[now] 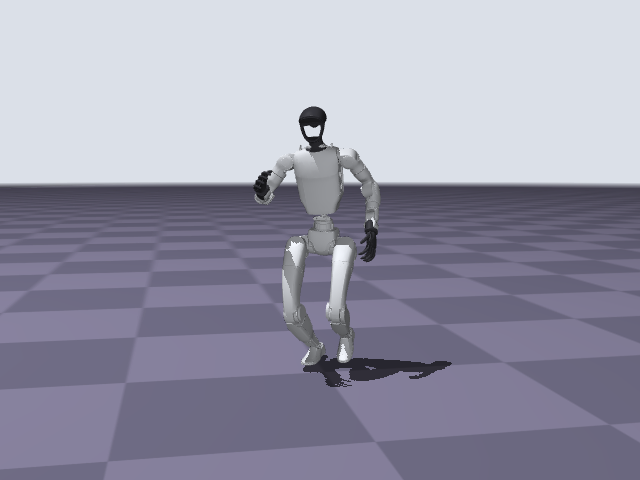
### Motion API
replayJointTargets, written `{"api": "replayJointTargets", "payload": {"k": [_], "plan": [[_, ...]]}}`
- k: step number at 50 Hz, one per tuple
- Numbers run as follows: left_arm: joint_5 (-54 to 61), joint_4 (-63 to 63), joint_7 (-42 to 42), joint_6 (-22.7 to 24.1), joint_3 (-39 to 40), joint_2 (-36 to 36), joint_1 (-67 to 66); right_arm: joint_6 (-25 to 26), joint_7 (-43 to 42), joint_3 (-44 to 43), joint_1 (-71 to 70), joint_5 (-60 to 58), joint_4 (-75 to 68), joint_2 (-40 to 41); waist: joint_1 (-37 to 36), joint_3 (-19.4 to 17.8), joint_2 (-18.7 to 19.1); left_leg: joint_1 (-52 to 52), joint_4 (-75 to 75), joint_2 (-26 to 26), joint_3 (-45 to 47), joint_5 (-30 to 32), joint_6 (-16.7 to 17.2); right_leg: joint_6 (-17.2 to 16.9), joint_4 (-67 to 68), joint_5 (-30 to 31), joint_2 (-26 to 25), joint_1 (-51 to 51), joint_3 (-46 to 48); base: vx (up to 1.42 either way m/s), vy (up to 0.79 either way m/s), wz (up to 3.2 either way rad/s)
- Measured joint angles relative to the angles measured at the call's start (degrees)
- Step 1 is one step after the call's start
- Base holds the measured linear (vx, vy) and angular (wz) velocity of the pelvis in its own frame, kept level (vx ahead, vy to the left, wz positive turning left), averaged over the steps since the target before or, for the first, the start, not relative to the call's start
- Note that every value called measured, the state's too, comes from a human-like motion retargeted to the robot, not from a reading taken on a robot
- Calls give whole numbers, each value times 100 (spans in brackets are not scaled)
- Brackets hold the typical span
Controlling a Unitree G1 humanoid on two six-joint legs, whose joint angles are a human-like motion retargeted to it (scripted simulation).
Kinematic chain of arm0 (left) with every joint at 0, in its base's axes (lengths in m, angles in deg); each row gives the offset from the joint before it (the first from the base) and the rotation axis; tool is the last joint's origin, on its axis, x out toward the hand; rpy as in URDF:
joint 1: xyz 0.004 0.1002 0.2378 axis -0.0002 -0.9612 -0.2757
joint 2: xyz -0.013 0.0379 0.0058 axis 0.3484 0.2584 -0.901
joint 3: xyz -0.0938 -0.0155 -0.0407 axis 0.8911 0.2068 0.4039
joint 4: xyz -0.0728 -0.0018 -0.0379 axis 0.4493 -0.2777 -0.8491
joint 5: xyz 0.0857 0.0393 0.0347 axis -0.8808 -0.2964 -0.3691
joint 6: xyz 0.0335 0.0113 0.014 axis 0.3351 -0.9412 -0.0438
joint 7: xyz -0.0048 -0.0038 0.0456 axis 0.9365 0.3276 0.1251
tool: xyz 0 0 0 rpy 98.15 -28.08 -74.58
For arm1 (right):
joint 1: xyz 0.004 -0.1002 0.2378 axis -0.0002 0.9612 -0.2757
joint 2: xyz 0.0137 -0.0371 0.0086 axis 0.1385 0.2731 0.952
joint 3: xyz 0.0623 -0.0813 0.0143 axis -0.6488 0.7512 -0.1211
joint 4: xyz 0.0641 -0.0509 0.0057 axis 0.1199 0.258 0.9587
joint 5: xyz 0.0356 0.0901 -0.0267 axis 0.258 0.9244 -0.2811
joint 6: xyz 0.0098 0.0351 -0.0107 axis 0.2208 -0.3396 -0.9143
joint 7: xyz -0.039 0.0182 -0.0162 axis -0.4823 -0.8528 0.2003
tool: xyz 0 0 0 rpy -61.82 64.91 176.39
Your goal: Run
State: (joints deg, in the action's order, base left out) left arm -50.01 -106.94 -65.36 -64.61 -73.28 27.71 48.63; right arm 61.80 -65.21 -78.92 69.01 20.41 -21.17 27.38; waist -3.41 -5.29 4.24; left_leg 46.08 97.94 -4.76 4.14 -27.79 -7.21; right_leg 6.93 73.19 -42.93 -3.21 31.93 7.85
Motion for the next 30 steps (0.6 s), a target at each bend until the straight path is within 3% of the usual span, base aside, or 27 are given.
{"api": "replayJointTargets", "payload": {"k": [3, 5, 7, 10, 12, 14, 17, 20, 22, 25, 27, 30], "plan": [[307, 370, -223, 114, -119, -59, -106, -45, 271, 487, 665, 231, -585, 253, 78, 245, -97, -304, -1361, 296, 278, 197, 268, -286, -89, 1265, 108, 84, -165, 9, 7, -32], [488, 654, -468, 165, -323, -91, 139, -37, 440, 792, 1115, 276, -1271, 419, 288, 335, -183, -566, -2039, 609, 429, 255, 371, -474, 368, 1642, 405, 216, -170, 6, 9, 2], [597, 988, -704, 244, -530, -74, 627, 95, 551, 1037, 1519, 244, -2076, 582, 569, 341, -295, -783, -2231, 948, 479, -46, 302, -629, 1206, 1631, 754, 353, -184, 4, 9, 19], [511, 1528, -1001, 433, -693, 22, 1627, 437, 652, 1264, 2168, 81, -3198, 845, 991, 260, -394, -861, -1809, 1250, 459, -1261, -59, -787, 2866, 1358, 1150, 717, -216, 4, 9, 16], [354, 1871, -1325, 407, -740, 161, 2785, 602, 767, 1210, 2358, -58, -3984, 1069, 1232, 96, -460, -909, -1761, 1456, 437, -1834, -298, -794, 3820, 1375, 1204, 1199, -449, 5, 10, 10], [250, 2218, -1529, 386, -754, 175, 3748, 649, 946, 1123, 2651, -63, -4295, 1177, 1429, 55, -414, -997, -1970, 1533, 386, -1952, -340, -774, 4322, 1484, 1111, 1694, -585, 8, 9, -2], [198, 2643, -1538, 466, -774, 65, 4379, 561, 1220, 959, 3132, 141, -3970, 1077, 1728, 141, -163, -1401, -2715, 1533, 180, -1445, -52, -815, 3907, 1775, 991, 2071, -520, 15, 6, 6], [196, 2748, -1240, 605, -913, -152, 4167, 445, 1328, 774, 3455, 361, -3303, 1001, 1940, 305, 5, -1672, -3234, 1619, -48, 315, 740, -899, 2539, 2126, 944, 1863, -365, 16, -1, 28], [350, 2602, -975, 659, -1056, -285, 3802, 391, 1297, 716, 3463, 452, -2915, 1004, 1861, 375, 85, -1623, -2964, 1559, -134, 1051, 1121, -961, 1614, 2234, 790, 1544, -274, 10, -4, -2], [700, 2075, -519, 577, -1198, -412, 3122, 331, 1095, 766, 3093, 579, -2357, 995, 1445, 326, 275, -1536, -1837, 1189, -213, 1389, 1348, -972, 628, 2133, 366, 897, -40, 6, -4, -63], [858, 1569, -334, 419, -1190, -438, 2648, 241, 848, 816, 2518, 547, -1988, 916, 1137, 241, 344, -1427, -786, 871, -187, 1320, 1233, -785, 460, 1526, 134, 529, 52, 5, -5, -77], [815, 681, -296, 174, -1073, -415, 1986, 137, 411, 821, 1268, 211, -1497, 708, 776, -7, 352, -1106, 782, 481, -147, 960, 905, -274, 658, 111, -128, 244, 15, 6, -7, -61]]}}
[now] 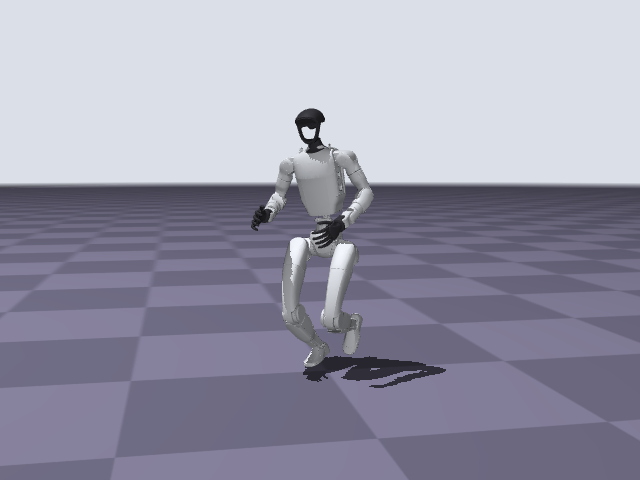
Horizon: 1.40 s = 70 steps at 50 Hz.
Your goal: Run
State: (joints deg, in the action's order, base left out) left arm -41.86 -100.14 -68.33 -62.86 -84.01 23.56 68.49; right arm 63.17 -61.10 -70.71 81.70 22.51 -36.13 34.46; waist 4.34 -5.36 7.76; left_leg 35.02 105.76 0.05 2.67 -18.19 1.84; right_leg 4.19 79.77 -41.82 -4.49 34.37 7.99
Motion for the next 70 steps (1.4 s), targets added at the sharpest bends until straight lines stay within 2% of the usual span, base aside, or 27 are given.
{"api": "replayJointTargets", "payload": {"k": [2, 4, 6, 8, 12, 15, 17, 22, 25, 27, 30, 32, 35, 37, 42, 45, 48, 50, 53, 56, 58, 60, 64, 67, 70], "plan": [[-266, -628, -29, -120, 160, 31, -387, -18, -301, 18, -1071, -322, 270, -158, -211, -240, -11, 341, 672, -254, -21, -173, -271, 237, 85, -602, -177, -100, -89, 10, -9, -61], [-506, -1088, 27, -168, 394, 76, -786, -17, -544, 121, -2069, -503, 526, -254, -447, -393, -12, 752, 842, -452, -71, -212, -461, 302, -25, -678, -318, -204, -133, 14, -8, -68], [-600, -1216, 132, -165, 586, 203, -1270, -55, -643, 216, -2578, -460, 807, -317, -626, -368, -135, 1040, 446, -404, -14, -213, -565, 169, -273, -521, -311, -399, -240, 22, -3, -39], [-646, -1115, 214, -109, 714, 347, -1716, -126, -615, 327, -2634, -298, 995, -323, -774, -216, -298, 1153, -361, -288, 128, -202, -547, -121, -589, -50, -220, -586, -338, 27, 1, -30], [-724, -751, 157, 17, 744, 371, -2132, -264, -366, 657, -1932, -72, 758, -236, -772, 198, -607, 1020, -2396, 203, 421, 81, -156, -1039, -650, 1976, 144, -541, -447, 23, 6, -16], [-749, -472, -116, 32, 605, 247, -1878, -273, -208, 836, -1274, -144, 104, -164, -457, 325, -864, 794, -3249, 741, 570, 463, 0, -1237, 44, 2546, 629, -368, -439, 14, 7, 25], [-821, -297, -413, 78, 490, 175, -1430, -167, -161, 889, -845, -246, -481, -73, -219, 279, -1001, 587, -3200, 1052, 560, 118, -178, -1140, 883, 2374, 943, -265, -420, 12, 6, 21], [-1131, -66, -1325, 155, 348, 84, 566, 280, -160, 760, 149, -513, -2324, 315, 309, -73, -1099, 135, -2661, 1427, 427, -2089, -992, -666, 3215, 1868, 1471, 546, -547, 13, 7, -6], [-1163, 120, -1678, 129, 371, -24, 1831, 352, 8, 503, 825, -419, -2929, 400, 572, -215, -913, -231, -2979, 1459, 233, -2446, -1063, -485, 3657, 1961, 1429, 1302, -680, 17, 7, -16], [-1120, 373, -1677, 208, 378, -101, 2120, 287, 151, 323, 1342, -187, -2793, 337, 798, -152, -707, -564, -3395, 1402, 82, -2058, -820, -481, 3174, 2017, 1374, 1567, -582, 20, 1, 10], [-1099, 678, -1422, 387, 292, -202, 2008, 184, 284, 44, 1976, 176, -2312, 325, 1064, 12, -431, -854, -3754, 1240, -60, -390, -39, -660, 1749, 2227, 1201, 1519, -336, 18, -6, 20], [-1033, 797, -1192, 497, 177, -237, 1701, 143, 266, -108, 2200, 365, -1993, 409, 1041, 83, -236, -803, -3431, 1002, -122, 430, 371, -838, 790, 2354, 873, 1318, -195, 9, -7, -13], [-746, 913, -768, 532, 66, -211, 1130, 87, 110, -238, 2174, 618, -1476, 508, 726, 45, 84, -756, -2372, 439, -134, 879, 541, -909, -85, 2377, 231, 857, 25, 4, -6, -61], [-547, 910, -567, 473, 92, -164, 732, 14, -76, -272, 1827, 673, -1116, 486, 477, -58, 208, -711, -1379, 53, -93, 912, 410, -706, -218, 2004, -97, 488, 101, 2, -7, -61], [-436, 567, -457, 208, 300, -35, -164, -143, -605, -414, 191, 368, -392, 276, -11, -421, 173, -255, 901, -570, -55, 239, -228, 188, 109, 29, -509, -40, -31, 4, -9, -39], [-605, 287, -399, 67, 476, 17, -558, -165, -901, -429, -1046, 167, -122, 97, -258, -671, 70, 246, 1412, -690, -157, -136, -613, 391, 44, -566, -593, -308, -176, 9, -8, -19], [-709, 278, -252, 72, 602, 118, -1061, -230, -959, -327, -1511, 245, 279, 20, -484, -584, -108, 600, 814, -519, -22, -294, -765, 142, -360, -377, -515, -684, -329, 16, 0, -3], [-756, 375, -195, 118, 648, 193, -1382, -288, -870, -207, -1466, 374, 495, 23, -619, -429, -236, 648, 13, -395, 159, -365, -738, -257, -621, 370, -356, -935, -348, 19, 6, -10], [-761, 488, -180, 184, 656, 195, -1664, -359, -610, 65, -1128, 526, 499, 90, -683, -182, -411, 496, -1550, -82, 420, -421, -481, -900, -722, 1699, -38, -1043, -365, 16, 9, -12], [-774, 569, -286, 202, 605, 160, -1646, -407, -428, 263, -743, 511, 158, 153, -510, -19, -655, 243, -2888, 389, 666, -247, -228, -1212, -423, 2351, 518, -1013, -328, 10, 8, 21], [-800, 620, -423, 203, 544, 133, -1478, -383, -368, 354, -497, 427, -218, 203, -332, 19, -826, 6, -3411, 726, 772, -190, -207, -1213, -30, 2436, 929, -1007, -298, 6, 8, 33], [-860, 660, -615, 216, 489, 109, -1198, -296, -345, 414, -244, 288, -718, 272, -161, -6, -948, -237, -3536, 992, 794, -493, -359, -1100, 540, 2231, 1273, -989, -269, 5, 7, 22], [-1078, 576, -1096, 220, 359, 69, -226, 115, -424, 499, 250, -77, -2255, 525, 180, -226, -1064, -626, -3174, 1341, 735, -1902, -974, -826, 2026, 1838, 1823, -706, -286, 4, 8, 10], [-1356, 343, -1529, 129, 270, 25, 854, 410, -456, 472, 465, -380, -3669, 782, 422, -487, -1070, -898, -3070, 1490, 666, -2644, -1313, -681, 2911, 1827, 1985, -223, -516, 4, 8, 5], [-1522, 265, -1824, 37, 259, -96, 1624, 559, -347, 367, 866, -445, -4514, 875, 651, -555, -948, -1145, -3272, 1594, 485, -2862, -1384, -545, 3247, 1859, 1956, 381, -689, 4, 3, -1]]}}
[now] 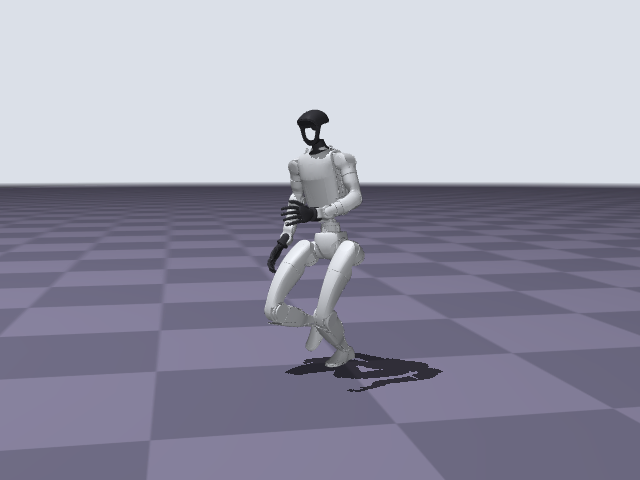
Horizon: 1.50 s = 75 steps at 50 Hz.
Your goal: Run
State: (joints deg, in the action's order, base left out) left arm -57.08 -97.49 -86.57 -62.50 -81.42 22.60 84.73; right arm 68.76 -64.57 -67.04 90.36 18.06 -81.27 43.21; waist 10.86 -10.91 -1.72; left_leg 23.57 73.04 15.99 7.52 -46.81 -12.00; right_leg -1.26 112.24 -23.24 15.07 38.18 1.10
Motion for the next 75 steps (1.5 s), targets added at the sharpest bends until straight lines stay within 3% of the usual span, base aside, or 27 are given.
{"api": "replayJointTargets", "payload": {"k": [2, 7, 10, 12, 15, 21, 25, 28, 30, 34, 39, 43, 50, 53, 56, 59, 62, 69, 72, 75], "plan": [[-31, 65, -64, 11, 27, -74, 176, -9, 79, -88, 304, 83, -135, -36, 150, 53, 187, -287, -281, -94, -121, 251, 190, 32, -262, 55, -138, 292, 46, 9, 1, -6], [-52, 310, 146, 231, -8, -258, -107, -218, 103, -362, 917, 414, 370, -144, 429, 317, 564, -700, -814, -443, -302, 2103, 1138, -129, -1920, 281, -658, 434, 291, 7, -6, -1], [-11, 414, 402, 387, -110, -275, -485, -332, 3, -468, 1106, 557, 908, -162, 352, 437, 810, -595, -349, -864, -370, 3087, 1614, -335, -3056, 414, -1216, 268, 462, 0, -8, -26], [40, 473, 607, 422, -167, -227, -731, -389, -78, -475, 1078, 620, 1287, -176, 184, 453, 995, -524, 250, -1249, -395, 3309, 1692, -371, -3562, 451, -1624, 91, 613, -3, -7, -54], [137, 520, 891, 391, -167, -132, -1092, -488, -161, -393, 759, 652, 1836, -269, -109, 388, 1207, -437, 1383, -1841, -424, 3359, 1596, -197, -3903, 194, -2135, -296, 821, -3, -7, -52], [65, 168, 975, 99, 62, 22, -1660, -556, -356, -190, -682, 258, 2535, -598, -535, 26, 1142, 50, 3720, -2575, -451, 2494, 938, 717, -3355, -1810, -2530, -843, 809, -4, -8, -25], [-131, -204, 951, -98, 351, 14, -1944, -510, -493, -96, -1745, -4, 2706, -708, -763, -250, 1014, 745, 4262, -2697, -551, 2143, 565, 925, -3284, -2484, -2582, -1171, 699, -4, -5, -4], [-166, -131, 1011, -92, 524, 72, -2332, -523, -527, -84, -1932, 51, 2979, -682, -985, -171, 845, 1209, 3736, -2510, -404, 1909, 413, 708, -3558, -2350, -2457, -1561, 587, 0, 0, 0], [-168, 34, 1049, -23, 604, 148, -2609, -554, -508, -66, -1867, 163, 3166, -634, -1152, -50, 704, 1397, 3054, -2314, -236, 1782, 435, 432, -3780, -1920, -2296, -1849, 541, 4, 7, 5], [-235, 381, 1160, 121, 689, 305, -3043, -633, -368, 40, -1543, 362, 3292, -500, -1370, 282, 331, 1465, 1098, -1735, 91, 1698, 740, -298, -4122, -702, -1820, -2196, 430, 5, 8, 7], [-344, 643, 1281, 158, 672, 361, -3223, -713, -189, 140, -1252, 337, 3083, -391, -1173, 614, -202, 1294, -936, -777, 374, 2378, 1168, -899, -3829, 528, -891, -2192, 414, 2, 7, 39], [-472, 793, 1217, 109, 581, 329, -3049, -705, -128, 163, -1062, 225, 2795, -313, -906, 599, -433, 943, -1081, -319, 431, 2376, 1008, -839, -3030, 687, -331, -2210, 434, 0, 6, 15], [-945, 638, 693, -41, 332, 315, -1949, -333, -309, 6, -799, -96, 1510, -160, -520, 199, -371, 58, -306, -106, 290, 603, 131, -236, -1122, 110, 361, -1703, 409, 1, 7, -27], [-1178, 459, 413, -155, 270, 292, -1306, -147, -383, -87, -713, -261, 723, -101, -325, 36, -277, -313, -319, -75, 219, 68, -80, 6, -616, -186, 510, -1099, 296, -1, 7, -18], [-1315, 316, 205, -239, 253, 221, -801, -26, -374, -136, -566, -354, 33, -85, -126, -7, -211, -648, -556, 6, 143, -79, -110, 132, -533, -412, 560, -412, 201, 0, 0, 0], [-1321, 255, 104, -240, 276, 162, -521, 14, -330, -146, -364, -353, -471, -97, -12, 14, -12, -1036, -815, -109, 37, 19, 59, 161, -973, -554, 302, 85, 290, 0, 0, 0], [-1240, 228, 85, -146, 282, 117, -440, 10, -302, -157, -158, -241, -771, -95, 14, 60, 319, -1398, -945, -453, -96, 297, 415, 85, -1880, -589, -270, 287, 536, 6, -5, -18], [-1067, 138, 386, 199, 149, 67, -720, -63, -303, -262, 208, 46, -818, 23, -152, 280, 951, -1523, -217, -1377, -379, 1837, 1261, -225, -4057, -207, -1770, 91, 757, 1, -7, -13], [-956, 121, 601, 209, 138, 32, -982, -102, -343, -269, 164, 97, -621, 45, -289, 286, 1163, -1359, 692, -1813, -448, 2420, 1377, -37, -4200, -246, -2188, -145, 875, -3, -7, -11], [-866, 36, 737, 122, 181, -15, -1246, -126, -429, -254, -81, 59, -372, 15, -426, 197, 1255, -1084, 1830, -2222, -469, 2851, 1327, 379, -3906, -792, -2435, -408, 943, -4, -7, 0]]}}
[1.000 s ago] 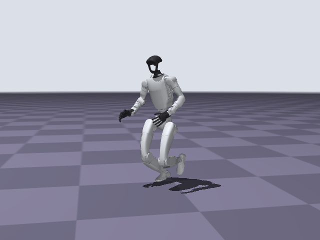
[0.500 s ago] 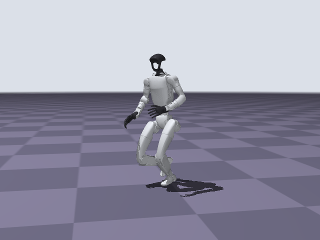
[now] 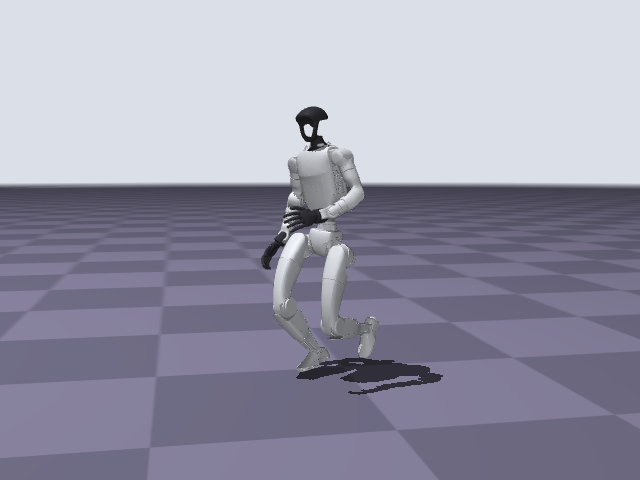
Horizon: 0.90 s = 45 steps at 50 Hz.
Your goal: Run
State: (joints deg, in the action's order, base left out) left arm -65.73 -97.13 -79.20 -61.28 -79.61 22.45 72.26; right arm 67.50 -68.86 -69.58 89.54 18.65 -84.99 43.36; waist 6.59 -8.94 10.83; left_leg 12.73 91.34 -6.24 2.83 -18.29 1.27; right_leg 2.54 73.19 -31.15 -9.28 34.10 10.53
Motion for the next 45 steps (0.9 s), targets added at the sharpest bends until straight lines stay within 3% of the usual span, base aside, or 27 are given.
{"api": "replayJointTargets", "payload": {"k": [5, 10, 15, 20, 24, 28, 30, 32, 35, 42, 45], "plan": [[-81, -317, 12, -312, 184, -52, -312, 4, -290, 65, -867, -306, 484, -183, -253, -271, -40, 936, 1723, -597, -126, -91, -473, 611, 369, -1177, -243, -460, -78, -4, -9, 9], [-174, -392, 107, -421, 374, 19, -748, -91, -509, 125, -1581, -486, 1311, -339, -607, -293, -342, 2095, 1782, -463, 32, -904, -934, 513, 228, -1549, -116, -1109, -304, -1, 0, 5], [-126, 41, 284, -209, 490, 284, -1391, -278, -522, 121, -1576, -273, 2313, -380, -953, 30, -816, 2554, -251, 245, 532, -1354, -756, -268, -192, -598, 398, -1764, -516, 3, 8, -1], [-172, 425, 390, -75, 508, 414, -1725, -480, -406, 172, -1354, -294, 2650, -387, -830, 379, -1442, 2408, -2616, 1352, 912, -758, -283, -1071, 230, 885, 1471, -1845, -581, 2, 8, 24], [-273, 686, 221, -86, 430, 424, -1601, -483, -390, 202, -1175, -378, 2562, -332, -563, 361, -1743, 2041, -2681, 1909, 979, -937, -596, -1084, 1373, 1328, 2179, -1838, -610, 0, 7, 7], [-617, 759, -189, -146, 331, 501, -971, -193, -423, 160, -998, -528, 1913, -193, -317, 155, -1824, 1555, -2052, 2160, 904, -2241, -1338, -779, 2751, 1081, 2730, -1504, -697, 1, 7, -32], [-916, 648, -456, -250, 288, 548, -397, -16, -429, 112, -988, -629, 1379, -88, -194, -15, -1797, 1232, -1966, 2201, 837, -2771, -1545, -601, 3190, 756, 2828, -1111, -800, 1, 7, -31], [-1052, 496, -637, -353, 259, 500, 165, 70, -397, 89, -925, -664, 847, -17, -50, -107, -1714, 896, -2099, 2209, 739, -2891, -1526, -423, 3269, 396, 2805, -594, -847, 0, 2, -10], [-1002, 473, -751, -371, 293, 430, 611, 70, -343, 79, -606, -581, 417, -33, 164, -89, -1384, 313, -2402, 1985, 517, -2702, -1183, -283, 2696, 64, 2428, 53, -665, 4, -1, -7], [-747, 682, -487, 111, 113, 405, 647, -47, -304, -108, 243, -306, 442, -89, 294, 148, -462, -221, -1986, 851, 111, -829, 3, -657, -262, 332, 598, 517, -326, 3, -7, -5], [-633, 760, -250, 179, 21, 372, 445, -74, -342, -179, 371, -270, 663, -120, 140, 141, -151, -124, -983, 326, 27, -118, 153, -427, -464, 352, 62, 354, -187, -4, -7, -13]]}}
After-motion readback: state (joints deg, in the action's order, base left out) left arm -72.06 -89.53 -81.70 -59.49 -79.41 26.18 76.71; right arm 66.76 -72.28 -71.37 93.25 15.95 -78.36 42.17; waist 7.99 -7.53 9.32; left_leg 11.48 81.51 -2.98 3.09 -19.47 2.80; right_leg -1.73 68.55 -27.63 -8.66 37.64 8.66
